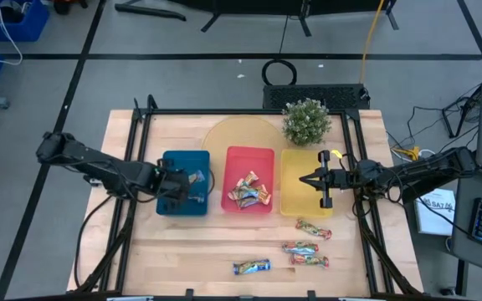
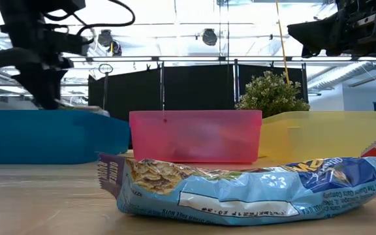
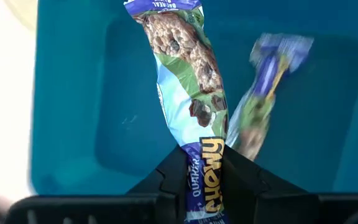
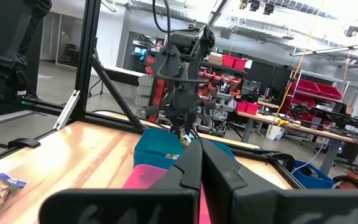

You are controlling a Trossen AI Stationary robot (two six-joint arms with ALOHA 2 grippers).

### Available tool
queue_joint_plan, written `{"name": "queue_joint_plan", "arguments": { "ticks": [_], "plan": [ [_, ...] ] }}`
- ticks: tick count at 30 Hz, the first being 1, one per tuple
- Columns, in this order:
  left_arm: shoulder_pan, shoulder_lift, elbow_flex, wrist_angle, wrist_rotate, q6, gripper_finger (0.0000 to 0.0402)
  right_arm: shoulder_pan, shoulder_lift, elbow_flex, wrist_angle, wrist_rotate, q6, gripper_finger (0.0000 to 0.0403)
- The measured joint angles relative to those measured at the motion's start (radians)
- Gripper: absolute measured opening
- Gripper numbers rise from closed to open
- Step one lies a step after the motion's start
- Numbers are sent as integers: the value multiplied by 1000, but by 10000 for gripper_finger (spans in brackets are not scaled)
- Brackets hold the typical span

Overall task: Pick and place Granola Bars by type
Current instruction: Put the blue granola bar into the blue bin

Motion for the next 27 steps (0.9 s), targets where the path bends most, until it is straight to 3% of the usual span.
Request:
{"name": "queue_joint_plan", "arguments": {
  "ticks": [14,27],
  "plan": [
    [51,114,2,44,79,-90,78,0,0,0,-2,0,3,0],
    [80,210,2,81,104,17,78,0,0,0,-3,0,1,0]
  ]
}}
